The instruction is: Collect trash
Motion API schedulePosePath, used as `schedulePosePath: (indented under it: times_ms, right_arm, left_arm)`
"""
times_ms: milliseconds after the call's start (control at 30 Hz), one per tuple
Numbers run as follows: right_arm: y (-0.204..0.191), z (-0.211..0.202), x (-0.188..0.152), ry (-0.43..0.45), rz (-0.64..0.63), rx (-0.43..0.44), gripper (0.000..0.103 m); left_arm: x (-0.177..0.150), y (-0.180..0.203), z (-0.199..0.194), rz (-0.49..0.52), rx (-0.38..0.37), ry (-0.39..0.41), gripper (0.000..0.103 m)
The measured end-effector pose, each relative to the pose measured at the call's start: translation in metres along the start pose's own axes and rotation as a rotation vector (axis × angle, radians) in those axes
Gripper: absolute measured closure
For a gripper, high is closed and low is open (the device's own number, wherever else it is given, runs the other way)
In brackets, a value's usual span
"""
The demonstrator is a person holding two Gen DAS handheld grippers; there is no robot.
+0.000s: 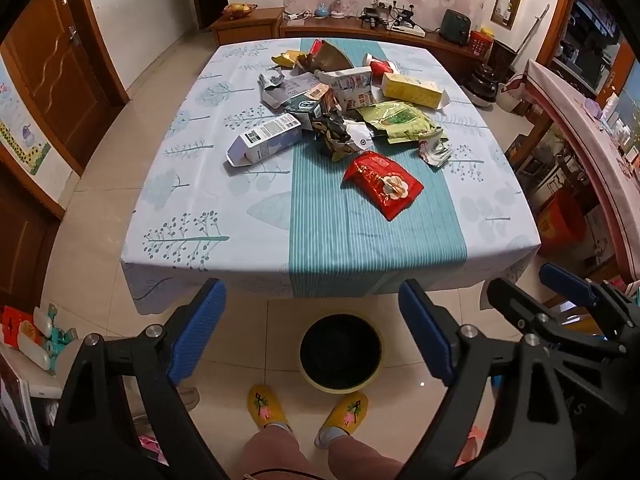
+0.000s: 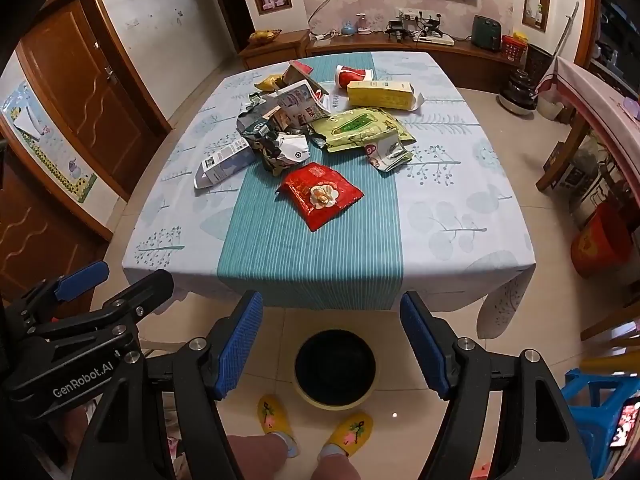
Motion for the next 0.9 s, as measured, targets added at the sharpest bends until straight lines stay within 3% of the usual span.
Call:
schedulePosePath:
  times_ms: [900]
  right_arm:
    - [0.001,-0.005,0.002,0.016,-0.003,0.027,0.031]
  left_arm:
    - [0.006,0.005,-0.026,0.028,0.001,0.084,0.017]
Point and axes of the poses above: each gripper's, at about its wrist camera, not at the fingertips, and z roughly the way its jaws point, y to its right, x to its top, the point moved 5 cm from there along z, roughly the way its jaws point, and after that the axes turned 1 degree about -y, right-handed, at the moved point
